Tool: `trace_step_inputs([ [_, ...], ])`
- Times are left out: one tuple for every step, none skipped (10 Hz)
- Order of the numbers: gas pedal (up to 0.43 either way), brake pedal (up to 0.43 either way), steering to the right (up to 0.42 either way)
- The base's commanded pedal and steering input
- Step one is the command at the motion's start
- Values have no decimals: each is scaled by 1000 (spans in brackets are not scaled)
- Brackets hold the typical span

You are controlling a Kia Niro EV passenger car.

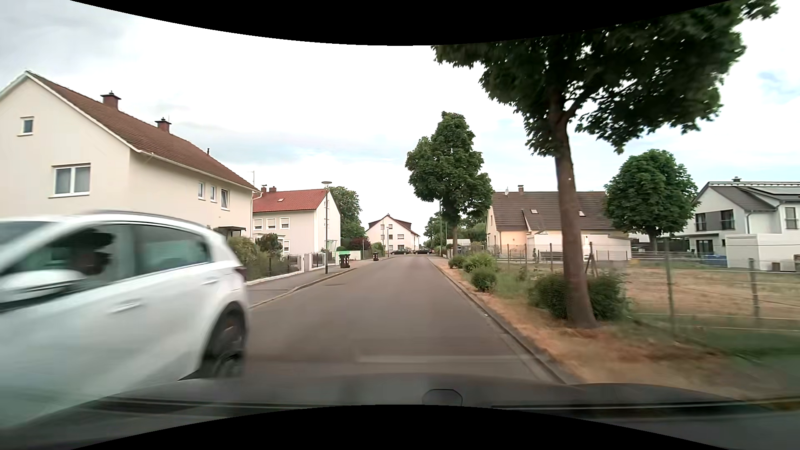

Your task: Follow the waypoints while adhering to traffic rules and regulations

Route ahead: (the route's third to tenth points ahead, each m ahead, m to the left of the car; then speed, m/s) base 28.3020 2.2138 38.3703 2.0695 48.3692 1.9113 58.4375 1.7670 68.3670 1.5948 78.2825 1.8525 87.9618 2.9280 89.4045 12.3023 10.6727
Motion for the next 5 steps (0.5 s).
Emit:
trace_step_inputs([
  [130,0,-1],
  [130,0,-1],
  [130,0,-1],
  [130,0,-1],
  [110,0,-1],
])
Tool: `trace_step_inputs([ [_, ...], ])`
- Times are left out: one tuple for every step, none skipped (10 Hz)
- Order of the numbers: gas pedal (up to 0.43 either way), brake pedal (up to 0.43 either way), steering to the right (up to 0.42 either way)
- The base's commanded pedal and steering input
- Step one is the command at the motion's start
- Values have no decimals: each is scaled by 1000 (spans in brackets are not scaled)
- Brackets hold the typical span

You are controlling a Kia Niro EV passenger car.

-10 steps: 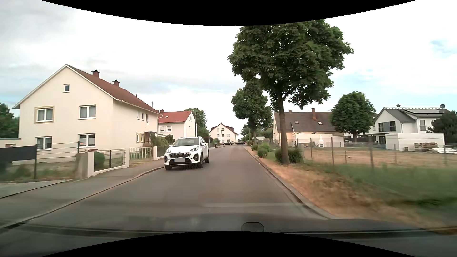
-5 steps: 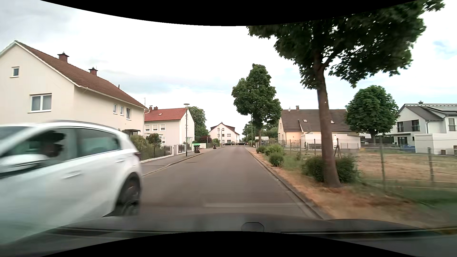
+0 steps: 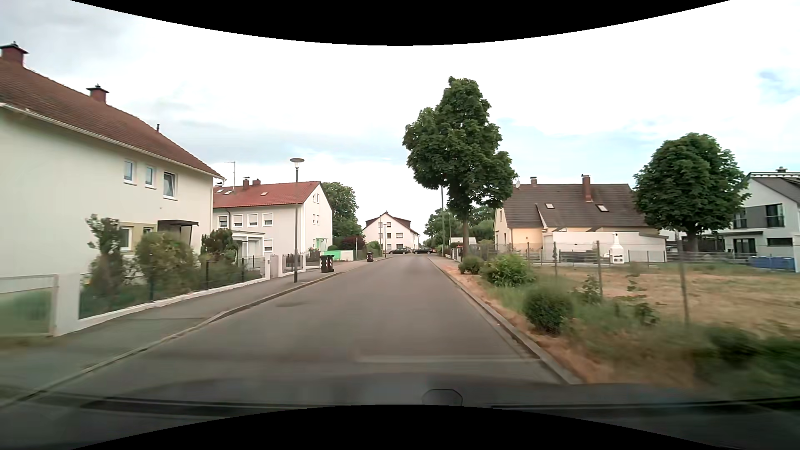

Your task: Follow the waypoints while adhering to traffic rules and regulations

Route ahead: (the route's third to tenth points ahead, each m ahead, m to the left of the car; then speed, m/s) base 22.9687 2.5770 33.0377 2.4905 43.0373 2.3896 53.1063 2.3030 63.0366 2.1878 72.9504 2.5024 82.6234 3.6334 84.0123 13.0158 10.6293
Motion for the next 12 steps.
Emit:
trace_step_inputs([
  [110,0,-1],
  [110,0,-1],
  [110,0,-1],
  [110,0,-1],
  [110,0,-1],
  [110,0,-1],
  [110,0,-1],
  [110,0,-1],
  [87,0,-1],
  [59,0,-1],
  [59,0,-1],
  [59,0,0],
])
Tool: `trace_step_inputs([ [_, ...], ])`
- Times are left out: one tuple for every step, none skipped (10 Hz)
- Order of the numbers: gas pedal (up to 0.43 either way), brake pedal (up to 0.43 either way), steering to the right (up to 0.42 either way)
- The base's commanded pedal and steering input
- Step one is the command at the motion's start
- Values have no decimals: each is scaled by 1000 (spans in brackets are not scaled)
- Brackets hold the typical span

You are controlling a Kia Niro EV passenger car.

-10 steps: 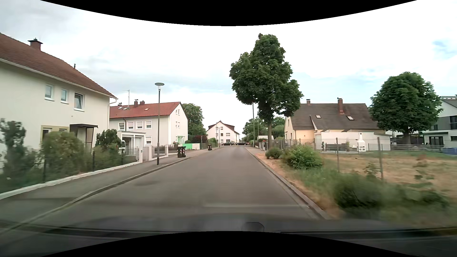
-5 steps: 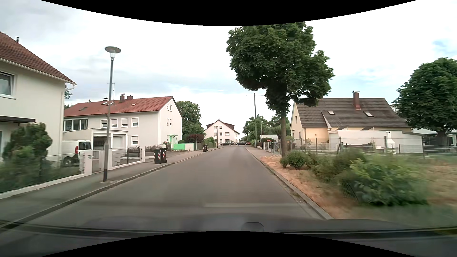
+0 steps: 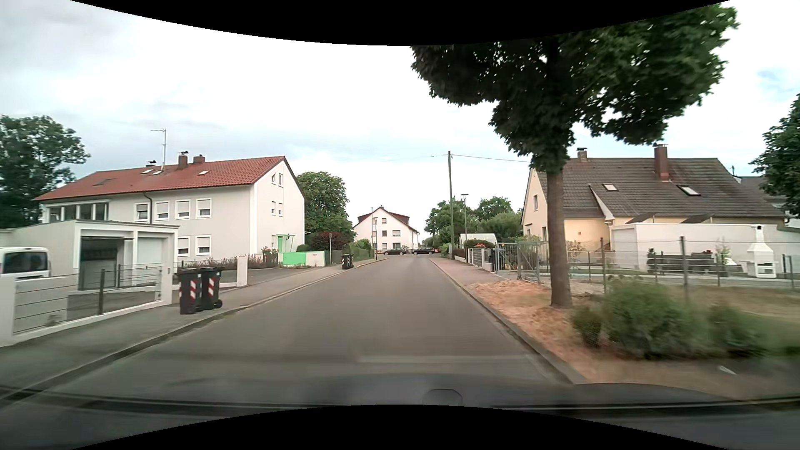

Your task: Follow the waypoints while adhering to traffic rules and regulations

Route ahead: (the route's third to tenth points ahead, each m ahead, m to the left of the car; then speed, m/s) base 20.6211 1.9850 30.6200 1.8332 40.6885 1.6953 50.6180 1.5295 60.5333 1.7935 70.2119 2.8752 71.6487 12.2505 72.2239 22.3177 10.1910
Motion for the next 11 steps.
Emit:
trace_step_inputs([
  [67,0,0],
  [79,0,0],
  [87,0,0],
  [110,0,1],
  [110,0,2],
  [110,0,2],
  [20,0,2],
  [0,0,2],
  [0,0,3],
  [0,0,2],
  [0,0,3],
])
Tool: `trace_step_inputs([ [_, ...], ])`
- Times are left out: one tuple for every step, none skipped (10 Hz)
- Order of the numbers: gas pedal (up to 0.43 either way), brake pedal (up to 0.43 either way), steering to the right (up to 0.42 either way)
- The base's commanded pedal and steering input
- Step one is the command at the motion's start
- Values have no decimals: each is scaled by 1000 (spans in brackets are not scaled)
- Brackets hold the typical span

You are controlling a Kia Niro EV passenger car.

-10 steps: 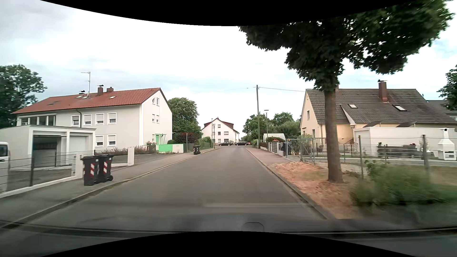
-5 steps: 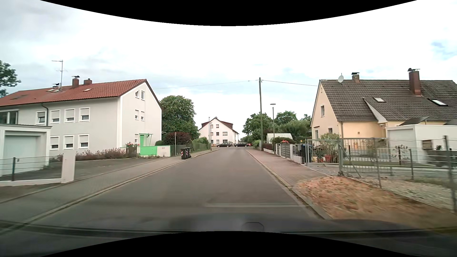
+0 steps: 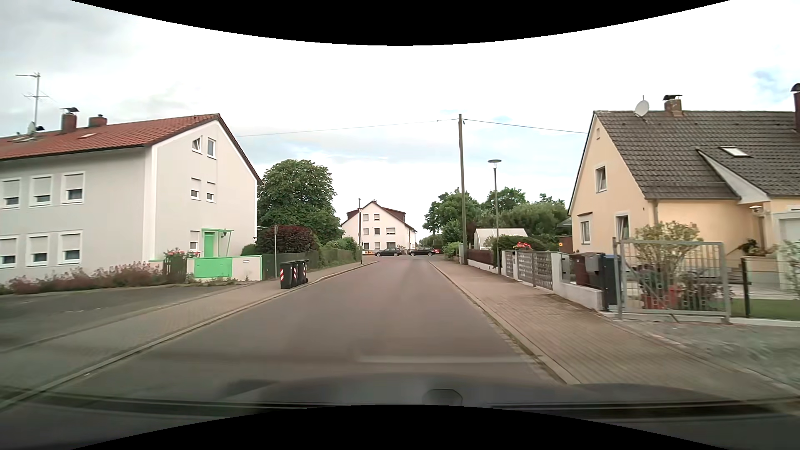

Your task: Follow the waypoints while adhering to traffic rules and regulations

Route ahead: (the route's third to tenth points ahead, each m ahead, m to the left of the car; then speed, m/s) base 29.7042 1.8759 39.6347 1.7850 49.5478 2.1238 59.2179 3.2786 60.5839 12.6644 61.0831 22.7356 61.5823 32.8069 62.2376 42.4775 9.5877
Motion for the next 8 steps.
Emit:
trace_step_inputs([
  [0,0,2],
  [0,0,2],
  [0,0,2],
  [0,0,2],
  [0,0,2],
  [0,0,1],
  [0,0,0],
  [0,0,0],
])
